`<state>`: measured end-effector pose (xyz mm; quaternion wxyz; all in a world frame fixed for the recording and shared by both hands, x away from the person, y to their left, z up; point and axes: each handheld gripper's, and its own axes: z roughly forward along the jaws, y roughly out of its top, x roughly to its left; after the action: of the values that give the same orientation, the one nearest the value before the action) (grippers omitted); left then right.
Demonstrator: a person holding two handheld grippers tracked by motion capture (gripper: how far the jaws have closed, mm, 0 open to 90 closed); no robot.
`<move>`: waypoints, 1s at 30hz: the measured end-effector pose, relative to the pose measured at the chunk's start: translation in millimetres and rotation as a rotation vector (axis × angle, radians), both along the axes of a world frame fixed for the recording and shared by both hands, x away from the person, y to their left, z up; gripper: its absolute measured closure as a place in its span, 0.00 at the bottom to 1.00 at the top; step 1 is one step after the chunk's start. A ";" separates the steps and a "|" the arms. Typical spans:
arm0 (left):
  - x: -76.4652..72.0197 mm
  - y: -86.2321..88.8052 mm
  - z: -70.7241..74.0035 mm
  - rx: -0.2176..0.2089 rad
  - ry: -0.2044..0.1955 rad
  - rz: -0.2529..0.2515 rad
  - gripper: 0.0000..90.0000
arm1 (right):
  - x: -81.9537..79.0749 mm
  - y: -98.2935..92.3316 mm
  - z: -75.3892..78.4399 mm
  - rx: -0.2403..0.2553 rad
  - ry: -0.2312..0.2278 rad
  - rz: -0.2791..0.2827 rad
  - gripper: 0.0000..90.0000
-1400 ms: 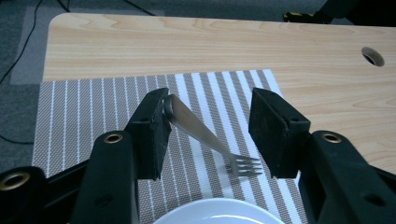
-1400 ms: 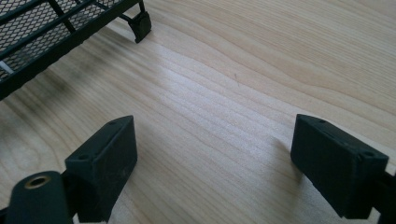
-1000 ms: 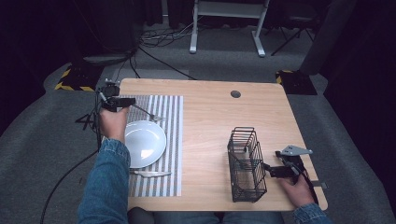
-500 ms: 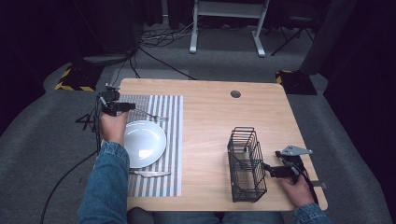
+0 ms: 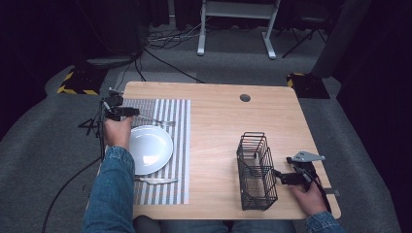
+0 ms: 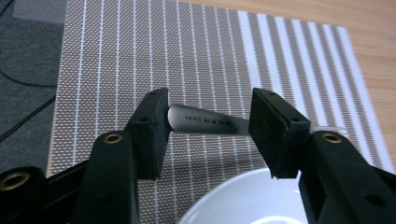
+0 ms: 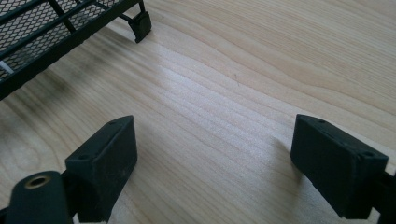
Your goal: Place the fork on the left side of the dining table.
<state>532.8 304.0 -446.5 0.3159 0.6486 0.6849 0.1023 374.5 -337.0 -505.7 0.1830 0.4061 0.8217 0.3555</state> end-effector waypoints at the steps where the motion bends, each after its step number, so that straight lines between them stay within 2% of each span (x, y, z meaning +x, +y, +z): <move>1: 1.5 0.9 -2.0 -0.005 0.004 0.005 0.54 | 0.0 0.0 0.0 0.000 -0.001 -0.001 0.16; 11: 6.9 8.3 -13.9 0.003 0.045 0.040 0.51 | 0.0 0.0 0.0 0.000 0.000 0.000 0.16; 19: 4.8 9.5 -14.9 0.019 0.032 0.046 0.50 | 0.0 0.0 0.0 0.000 0.000 0.000 0.16; 23: 1.4 7.5 -8.2 0.027 0.010 0.040 0.50 | 0.0 0.0 0.0 0.000 0.000 -0.001 0.16; 24: -1.4 5.7 -2.5 0.029 -0.010 0.035 0.50 | 0.1 0.0 0.0 0.000 0.000 0.000 0.16; 25: -1.4 5.7 -2.5 0.029 -0.010 0.035 0.50 | 0.1 0.0 0.0 0.000 0.000 0.000 0.16; 27: -6.7 1.0 7.2 0.034 -0.032 0.023 0.50 | 0.1 -0.1 0.0 0.000 0.000 0.000 0.16; 28: -8.5 -1.5 10.9 0.053 -0.039 0.013 0.50 | 0.1 -0.1 0.0 0.000 0.001 0.000 0.16; 29: -8.5 -1.5 10.9 0.053 -0.039 0.013 0.50 | 0.1 -0.1 0.0 0.000 0.001 0.000 0.16; 30: -12.2 -8.0 18.5 0.080 -0.049 -0.004 0.50 | 0.1 -0.1 0.0 0.000 0.000 0.000 0.16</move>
<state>520.6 295.9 -427.9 0.3066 0.6595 0.6709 0.1447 374.6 -337.0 -505.7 0.1831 0.4063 0.8217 0.3553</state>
